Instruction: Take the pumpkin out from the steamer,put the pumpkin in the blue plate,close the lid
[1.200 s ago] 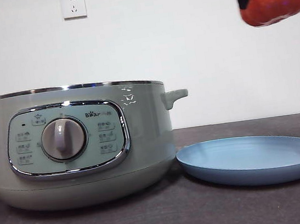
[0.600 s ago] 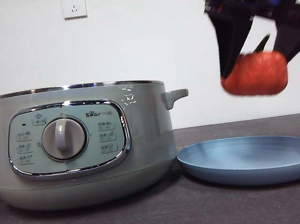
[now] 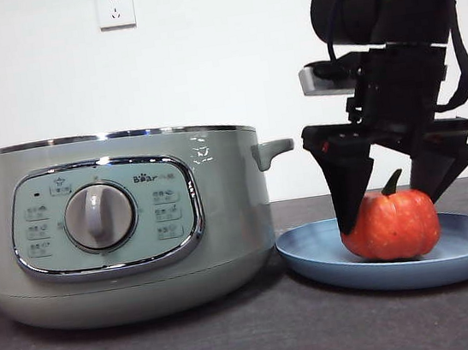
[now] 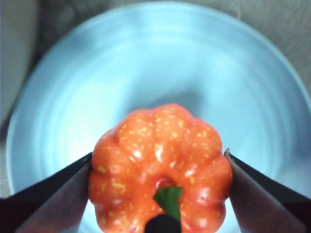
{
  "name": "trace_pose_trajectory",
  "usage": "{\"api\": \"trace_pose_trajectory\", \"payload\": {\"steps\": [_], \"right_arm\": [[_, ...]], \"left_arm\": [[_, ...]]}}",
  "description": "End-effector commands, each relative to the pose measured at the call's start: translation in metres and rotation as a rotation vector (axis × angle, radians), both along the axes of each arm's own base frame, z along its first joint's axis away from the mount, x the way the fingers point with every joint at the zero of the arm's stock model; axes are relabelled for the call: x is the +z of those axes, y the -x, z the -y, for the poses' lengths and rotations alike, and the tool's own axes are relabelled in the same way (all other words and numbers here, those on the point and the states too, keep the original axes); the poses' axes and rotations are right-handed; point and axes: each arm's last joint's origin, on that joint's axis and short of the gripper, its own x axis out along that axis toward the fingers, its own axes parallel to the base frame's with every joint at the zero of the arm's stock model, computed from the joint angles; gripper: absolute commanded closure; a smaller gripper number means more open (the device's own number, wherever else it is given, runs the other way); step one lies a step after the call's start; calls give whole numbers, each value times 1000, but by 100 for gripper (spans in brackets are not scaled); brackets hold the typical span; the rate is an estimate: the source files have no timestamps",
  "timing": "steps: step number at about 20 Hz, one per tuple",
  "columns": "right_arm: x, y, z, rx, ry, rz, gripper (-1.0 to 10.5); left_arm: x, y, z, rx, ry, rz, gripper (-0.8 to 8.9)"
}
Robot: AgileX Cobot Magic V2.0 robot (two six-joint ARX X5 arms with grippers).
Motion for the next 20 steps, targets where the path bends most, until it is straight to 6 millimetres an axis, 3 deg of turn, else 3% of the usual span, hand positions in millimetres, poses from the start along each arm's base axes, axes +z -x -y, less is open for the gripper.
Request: {"api": "trace_pose_trajectory", "payload": {"steps": [1, 5, 10, 13, 20], "right_arm": [[-7, 2, 0, -6, 10, -24, 501], [-8, 3, 2, -7, 20, -41, 306], [-2, 4, 2, -5, 9, -26, 311], [20, 12, 6, -6, -24, 33, 317], [95, 46, 31, -30, -151, 282, 317]], "left_arm": [[9, 1, 0, 5, 35, 63, 822], [9, -1, 1, 4, 36, 63, 822], [6, -12, 8, -51, 43, 32, 822], [4, -24, 17, -106, 55, 8, 822], [-14, -71, 46, -233, 70, -92, 822]]}}
